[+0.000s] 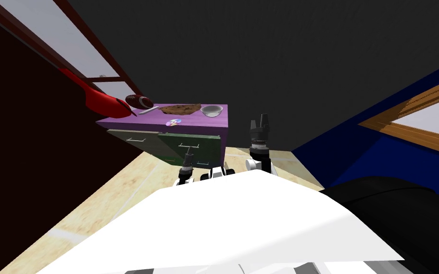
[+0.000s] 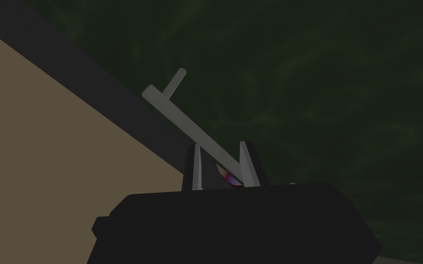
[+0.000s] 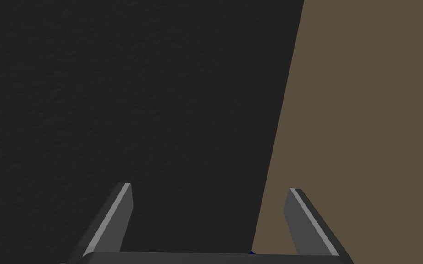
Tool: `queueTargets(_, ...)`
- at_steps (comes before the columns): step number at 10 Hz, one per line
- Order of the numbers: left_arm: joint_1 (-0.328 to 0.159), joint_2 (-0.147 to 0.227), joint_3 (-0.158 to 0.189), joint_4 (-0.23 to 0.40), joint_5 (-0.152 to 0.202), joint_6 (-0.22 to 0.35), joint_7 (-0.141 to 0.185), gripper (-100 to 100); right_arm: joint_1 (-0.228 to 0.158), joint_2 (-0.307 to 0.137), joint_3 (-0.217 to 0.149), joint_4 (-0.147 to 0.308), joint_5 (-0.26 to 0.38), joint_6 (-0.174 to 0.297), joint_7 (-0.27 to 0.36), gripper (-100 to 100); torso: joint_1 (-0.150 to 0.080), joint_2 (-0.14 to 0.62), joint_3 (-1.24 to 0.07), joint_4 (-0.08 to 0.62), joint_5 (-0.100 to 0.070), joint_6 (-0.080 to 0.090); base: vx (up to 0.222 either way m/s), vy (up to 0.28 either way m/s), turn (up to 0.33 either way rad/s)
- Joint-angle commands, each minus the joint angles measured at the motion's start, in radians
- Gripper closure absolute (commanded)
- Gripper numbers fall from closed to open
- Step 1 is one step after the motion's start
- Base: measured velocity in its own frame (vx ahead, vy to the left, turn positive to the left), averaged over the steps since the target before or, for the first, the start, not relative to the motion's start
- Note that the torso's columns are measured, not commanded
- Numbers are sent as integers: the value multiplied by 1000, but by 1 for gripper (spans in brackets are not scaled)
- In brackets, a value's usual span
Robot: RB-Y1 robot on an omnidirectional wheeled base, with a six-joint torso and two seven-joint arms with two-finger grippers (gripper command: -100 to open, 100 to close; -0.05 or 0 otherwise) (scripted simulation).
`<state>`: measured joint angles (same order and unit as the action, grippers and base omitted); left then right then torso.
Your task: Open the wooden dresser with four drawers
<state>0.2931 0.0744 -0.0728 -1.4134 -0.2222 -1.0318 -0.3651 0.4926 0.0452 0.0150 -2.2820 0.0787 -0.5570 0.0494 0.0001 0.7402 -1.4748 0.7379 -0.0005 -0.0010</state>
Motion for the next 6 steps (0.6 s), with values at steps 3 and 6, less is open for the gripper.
queueTargets(3,-12,25,2,-63,-5,90,30,100,0,0,0,0,0,0,0,0,-3,3,1,4,-1,0,-184,-2,28)
queueTargets(6,-57,31,26,13,0,79,28,100,0,0,0,0,0,0,0,0,-3,-2,-2,2,-2,2,-100,18,-40)
